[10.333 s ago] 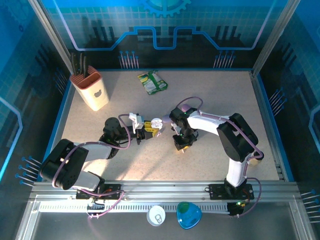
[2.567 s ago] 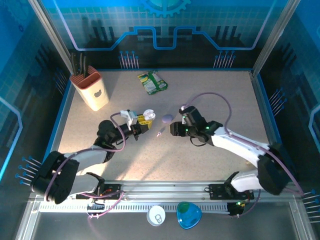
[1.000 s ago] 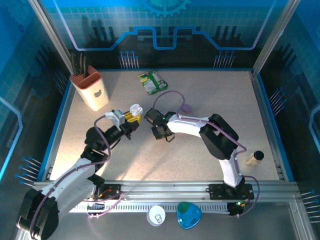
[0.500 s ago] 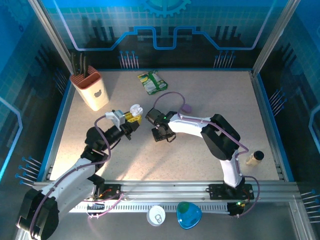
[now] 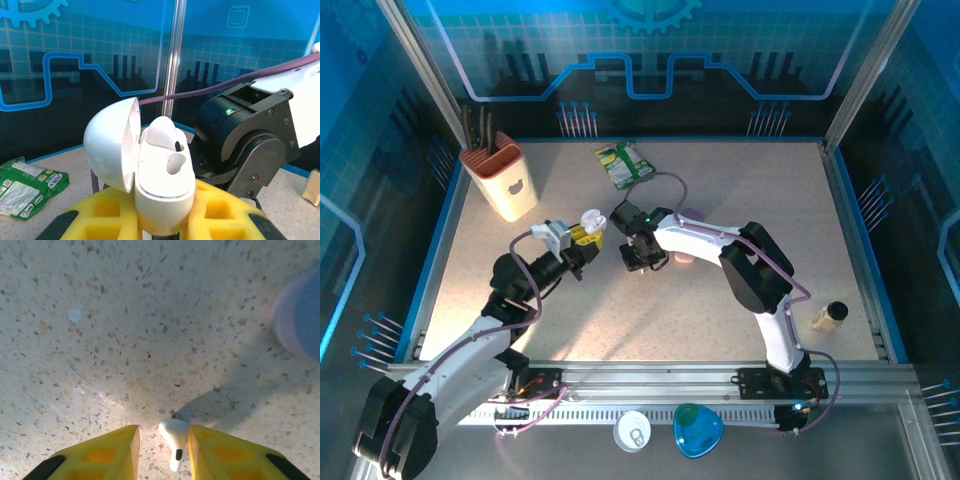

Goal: Insert the wireless bluetooth earbuds into the charging case

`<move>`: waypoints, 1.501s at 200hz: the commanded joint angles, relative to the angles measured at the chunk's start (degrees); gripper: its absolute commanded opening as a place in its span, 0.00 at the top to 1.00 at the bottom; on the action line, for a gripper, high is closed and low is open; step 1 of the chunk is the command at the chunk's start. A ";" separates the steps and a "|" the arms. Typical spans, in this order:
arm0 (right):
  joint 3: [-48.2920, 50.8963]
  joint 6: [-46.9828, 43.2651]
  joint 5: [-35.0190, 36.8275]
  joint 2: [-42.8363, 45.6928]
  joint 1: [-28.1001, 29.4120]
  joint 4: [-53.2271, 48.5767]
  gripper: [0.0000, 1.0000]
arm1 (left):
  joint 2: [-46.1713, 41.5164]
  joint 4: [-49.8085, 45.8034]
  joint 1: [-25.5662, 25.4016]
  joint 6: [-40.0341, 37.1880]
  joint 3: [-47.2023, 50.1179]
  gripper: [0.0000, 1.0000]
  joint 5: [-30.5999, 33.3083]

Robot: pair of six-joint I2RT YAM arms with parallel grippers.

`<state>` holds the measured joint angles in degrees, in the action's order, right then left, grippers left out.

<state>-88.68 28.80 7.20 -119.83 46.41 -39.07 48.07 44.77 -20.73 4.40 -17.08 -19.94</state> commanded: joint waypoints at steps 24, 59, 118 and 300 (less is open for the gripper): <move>-1.93 -1.40 -1.40 -2.60 -0.55 -3.29 0.70 | -0.08 -0.30 0.36 -0.63 -0.60 0.95 -1.11; -1.28 -1.35 -1.48 -2.45 -0.62 -3.06 0.75 | -0.06 -0.43 0.34 -0.69 -0.64 0.94 -1.11; 4.97 -0.80 -2.25 3.57 -0.56 0.33 0.79 | -0.04 -0.70 0.34 -0.52 -0.89 0.95 -1.50; 39.78 -16.97 -5.72 59.47 -1.50 34.32 0.81 | 15.59 -0.66 -4.43 -8.65 -5.80 0.95 -14.58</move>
<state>-49.06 18.37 6.20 -63.79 45.65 -10.11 62.48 45.21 -23.68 0.03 -19.55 -30.06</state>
